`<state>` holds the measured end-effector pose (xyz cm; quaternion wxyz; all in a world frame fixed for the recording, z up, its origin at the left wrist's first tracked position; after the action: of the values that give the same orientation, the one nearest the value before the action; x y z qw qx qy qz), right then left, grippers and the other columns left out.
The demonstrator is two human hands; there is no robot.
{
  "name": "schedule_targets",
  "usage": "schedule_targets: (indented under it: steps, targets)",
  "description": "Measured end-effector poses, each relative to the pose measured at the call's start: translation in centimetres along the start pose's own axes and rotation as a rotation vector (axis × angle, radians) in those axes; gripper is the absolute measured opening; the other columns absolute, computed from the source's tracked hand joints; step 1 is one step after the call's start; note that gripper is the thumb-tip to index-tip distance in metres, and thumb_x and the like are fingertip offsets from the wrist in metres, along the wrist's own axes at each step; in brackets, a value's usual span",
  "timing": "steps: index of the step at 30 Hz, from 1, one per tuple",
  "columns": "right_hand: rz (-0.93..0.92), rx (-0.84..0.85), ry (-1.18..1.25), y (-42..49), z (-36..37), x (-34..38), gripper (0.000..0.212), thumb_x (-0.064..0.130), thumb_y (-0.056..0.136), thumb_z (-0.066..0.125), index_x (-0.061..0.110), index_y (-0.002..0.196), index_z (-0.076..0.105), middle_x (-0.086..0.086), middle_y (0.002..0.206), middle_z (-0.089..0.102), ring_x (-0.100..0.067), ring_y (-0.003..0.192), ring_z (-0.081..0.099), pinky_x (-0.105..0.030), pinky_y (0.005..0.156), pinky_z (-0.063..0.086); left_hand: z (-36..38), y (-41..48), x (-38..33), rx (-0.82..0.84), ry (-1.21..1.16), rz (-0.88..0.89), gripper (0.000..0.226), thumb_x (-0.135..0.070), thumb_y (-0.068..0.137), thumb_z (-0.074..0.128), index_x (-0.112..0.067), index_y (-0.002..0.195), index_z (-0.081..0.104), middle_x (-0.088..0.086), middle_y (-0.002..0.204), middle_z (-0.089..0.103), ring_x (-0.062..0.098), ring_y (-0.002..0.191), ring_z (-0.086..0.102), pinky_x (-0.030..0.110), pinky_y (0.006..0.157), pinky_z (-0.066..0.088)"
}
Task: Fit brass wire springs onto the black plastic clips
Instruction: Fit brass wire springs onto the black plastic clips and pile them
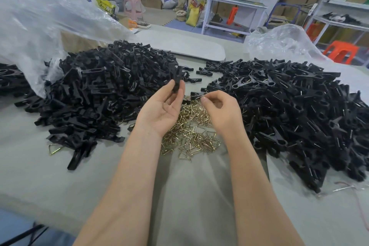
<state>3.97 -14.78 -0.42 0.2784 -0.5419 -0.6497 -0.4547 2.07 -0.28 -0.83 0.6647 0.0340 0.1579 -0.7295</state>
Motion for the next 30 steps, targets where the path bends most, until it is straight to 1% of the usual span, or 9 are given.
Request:
schedule_targets:
  steps: [2,5,12,14,17,20,22,25,30]
  targets:
    - [-0.003,-0.021,0.012,0.0,-0.1,0.0,0.004,0.021,0.09,0.062,0.023,0.088,0.064,0.011,0.083,0.066,-0.004,0.084,0.061,-0.021,0.08,0.047,-0.2,0.1,0.1,-0.019,0.059,0.001,0.03,-0.009,0.071,0.069,-0.001,0.099,0.062,0.01,0.086,0.067,0.017,0.089,0.062,0.025,0.081,0.054]
    - [0.048,0.004,0.055,0.0,0.0,-0.2,0.006,0.018,0.09,0.062,0.023,0.086,0.062,0.008,0.078,0.07,-0.006,0.081,0.066,-0.026,0.081,0.051,-0.5,0.4,0.1,-0.06,0.13,0.005,0.02,-0.017,0.08,0.066,-0.006,0.097,0.061,0.004,0.082,0.064,0.009,0.072,0.051,0.02,0.067,0.043]
    - [0.084,0.055,0.106,-0.2,1.1,0.1,0.028,0.01,0.088,0.063,0.019,0.114,0.06,-0.002,0.088,0.07,-0.016,0.084,0.069,-0.036,0.088,0.053,-0.8,0.8,0.2,-0.123,0.235,0.07,0.003,-0.007,0.086,0.064,-0.004,0.086,0.063,0.005,0.072,0.065,0.01,0.069,0.062,0.018,0.064,0.055]
    - [0.095,0.069,0.173,-0.2,1.2,0.1,0.027,0.004,0.09,0.059,0.011,0.116,0.063,-0.001,0.084,0.07,-0.011,0.073,0.07,-0.029,0.08,0.057,-0.8,0.9,0.0,-0.148,0.453,0.209,0.005,-0.007,0.087,0.064,-0.01,0.089,0.062,0.001,0.073,0.068,0.007,0.068,0.065,0.017,0.065,0.054]
    - [0.157,0.001,0.324,-0.2,0.5,0.0,0.015,0.005,0.093,0.057,0.006,0.105,0.065,-0.007,0.08,0.071,-0.014,0.069,0.072,-0.023,0.067,0.057,-0.6,0.8,-0.2,-0.228,1.109,0.52,0.012,-0.014,0.086,0.069,-0.02,0.091,0.06,-0.006,0.084,0.066,0.004,0.074,0.064,0.018,0.074,0.052]
    - [0.195,-0.108,0.398,0.0,-0.9,-0.1,0.008,0.011,0.092,0.059,0.015,0.088,0.064,-0.003,0.079,0.071,-0.014,0.074,0.071,-0.024,0.069,0.057,-0.1,0.5,0.6,-0.19,1.593,0.727,0.015,-0.017,0.085,0.068,-0.025,0.094,0.06,-0.012,0.091,0.063,0.002,0.081,0.061,0.016,0.077,0.049]
    - [0.165,-0.162,0.317,0.3,-2.0,-0.2,0.008,0.017,0.09,0.064,0.023,0.084,0.065,0.003,0.083,0.069,-0.01,0.08,0.067,-0.026,0.078,0.054,-0.1,0.6,1.2,-0.139,1.745,0.763,0.015,-0.015,0.087,0.065,-0.022,0.099,0.062,-0.007,0.101,0.063,0.011,0.089,0.062,0.028,0.083,0.051]
    - [0.176,-0.174,0.396,0.4,-2.9,-0.2,0.007,0.016,0.087,0.068,0.022,0.083,0.068,0.007,0.075,0.066,0.001,0.067,0.06,-0.016,0.068,0.049,-0.1,0.6,1.5,-0.095,1.88,0.832,0.018,-0.014,0.088,0.064,-0.021,0.105,0.062,-0.009,0.105,0.059,0.013,0.092,0.061,0.029,0.081,0.048]
    - [0.223,-0.114,0.488,0.4,-2.6,-0.3,0.005,0.009,0.085,0.069,0.013,0.083,0.068,-0.002,0.075,0.07,-0.006,0.068,0.067,-0.016,0.065,0.052,0.0,0.6,1.9,-0.052,1.957,0.857,0.023,-0.012,0.086,0.065,-0.022,0.107,0.062,-0.011,0.108,0.059,0.014,0.094,0.062,0.035,0.082,0.05]
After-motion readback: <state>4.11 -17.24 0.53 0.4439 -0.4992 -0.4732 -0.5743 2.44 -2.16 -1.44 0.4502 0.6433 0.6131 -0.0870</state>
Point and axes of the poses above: each hand's wrist, its own y-axis towards the middle knuckle, its own z-axis out of the palm, x = y × z, the point moved 3 cm from there along y, towards the middle knuckle
